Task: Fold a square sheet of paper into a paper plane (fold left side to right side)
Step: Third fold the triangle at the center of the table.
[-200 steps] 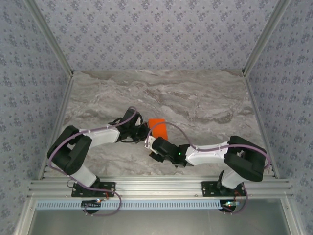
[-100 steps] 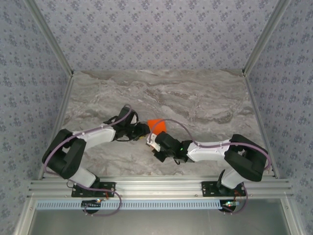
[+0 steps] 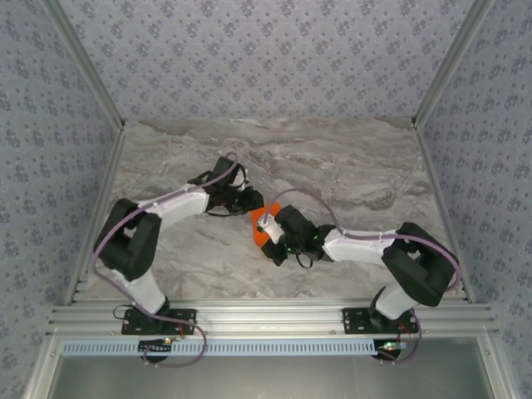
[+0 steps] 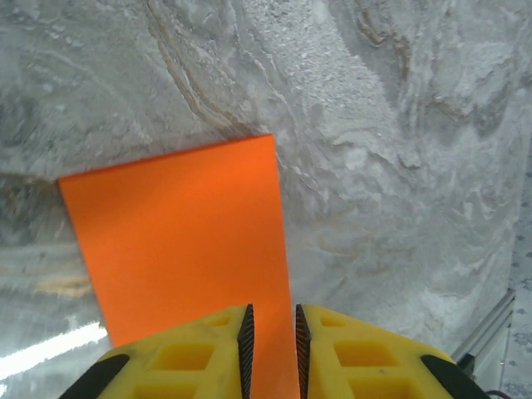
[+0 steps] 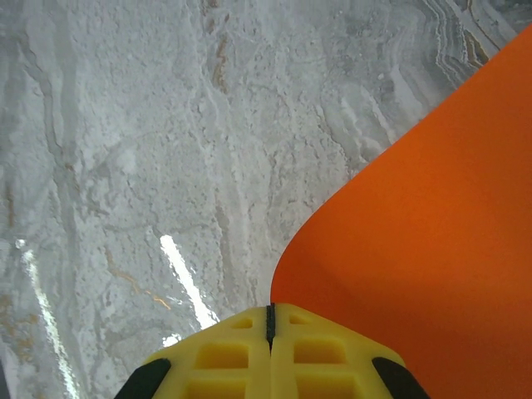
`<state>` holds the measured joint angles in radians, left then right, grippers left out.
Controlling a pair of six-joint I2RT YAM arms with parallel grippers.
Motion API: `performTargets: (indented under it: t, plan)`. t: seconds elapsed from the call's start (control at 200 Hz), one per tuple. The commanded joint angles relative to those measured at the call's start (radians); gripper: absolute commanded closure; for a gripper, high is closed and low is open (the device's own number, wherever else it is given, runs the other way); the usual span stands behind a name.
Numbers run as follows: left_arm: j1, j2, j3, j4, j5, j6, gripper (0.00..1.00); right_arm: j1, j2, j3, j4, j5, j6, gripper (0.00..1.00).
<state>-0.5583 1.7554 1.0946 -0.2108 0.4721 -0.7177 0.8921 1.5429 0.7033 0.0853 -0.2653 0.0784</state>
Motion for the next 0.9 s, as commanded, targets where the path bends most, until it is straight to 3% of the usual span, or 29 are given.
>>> performTargets:
  t: [0.0,0.28,0.894]
  plan:
    - [-0.018,0.09,0.083,-0.032,0.057,0.06,0.8,-0.017,0.023,0.03,-0.017,-0.08,0.049,1.0]
    - [-0.032,0.251,0.165,-0.068,0.047,0.084,0.86,-0.09,0.036,0.027,0.005,-0.171,0.111,1.0]
    - [-0.042,0.297,0.14,-0.07,0.019,0.097,0.91,-0.262,0.163,0.144,-0.152,-0.169,0.161,1.0]
